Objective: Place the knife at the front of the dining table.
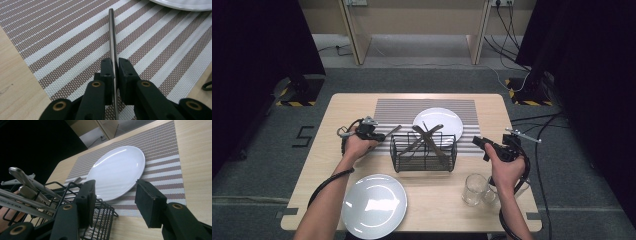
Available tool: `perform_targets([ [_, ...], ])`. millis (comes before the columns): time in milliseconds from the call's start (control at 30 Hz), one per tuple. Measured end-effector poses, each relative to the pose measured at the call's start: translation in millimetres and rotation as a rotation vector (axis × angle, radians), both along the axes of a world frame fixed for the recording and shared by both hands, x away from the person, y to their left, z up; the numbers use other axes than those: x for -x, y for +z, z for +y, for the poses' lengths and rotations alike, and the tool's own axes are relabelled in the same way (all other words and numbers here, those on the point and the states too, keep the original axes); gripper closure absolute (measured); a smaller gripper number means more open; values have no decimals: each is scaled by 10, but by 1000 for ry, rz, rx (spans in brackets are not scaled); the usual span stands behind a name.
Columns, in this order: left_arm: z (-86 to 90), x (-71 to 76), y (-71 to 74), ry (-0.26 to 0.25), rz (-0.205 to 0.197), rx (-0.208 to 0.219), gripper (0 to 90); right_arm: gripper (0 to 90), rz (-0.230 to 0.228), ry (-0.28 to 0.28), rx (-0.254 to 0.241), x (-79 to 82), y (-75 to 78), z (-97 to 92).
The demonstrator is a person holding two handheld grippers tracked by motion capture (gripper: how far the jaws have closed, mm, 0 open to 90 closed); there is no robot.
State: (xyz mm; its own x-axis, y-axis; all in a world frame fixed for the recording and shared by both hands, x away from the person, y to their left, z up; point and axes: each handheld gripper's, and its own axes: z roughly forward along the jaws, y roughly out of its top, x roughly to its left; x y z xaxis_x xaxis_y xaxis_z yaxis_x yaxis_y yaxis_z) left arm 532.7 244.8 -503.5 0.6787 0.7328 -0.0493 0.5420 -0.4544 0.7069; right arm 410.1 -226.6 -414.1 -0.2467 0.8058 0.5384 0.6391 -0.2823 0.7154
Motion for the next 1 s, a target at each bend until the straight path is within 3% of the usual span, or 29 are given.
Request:
perform_targets([
  [1000, 30, -21, -57, 24, -29, -30, 793, 506, 2, 3, 2, -4, -9, 12],
])
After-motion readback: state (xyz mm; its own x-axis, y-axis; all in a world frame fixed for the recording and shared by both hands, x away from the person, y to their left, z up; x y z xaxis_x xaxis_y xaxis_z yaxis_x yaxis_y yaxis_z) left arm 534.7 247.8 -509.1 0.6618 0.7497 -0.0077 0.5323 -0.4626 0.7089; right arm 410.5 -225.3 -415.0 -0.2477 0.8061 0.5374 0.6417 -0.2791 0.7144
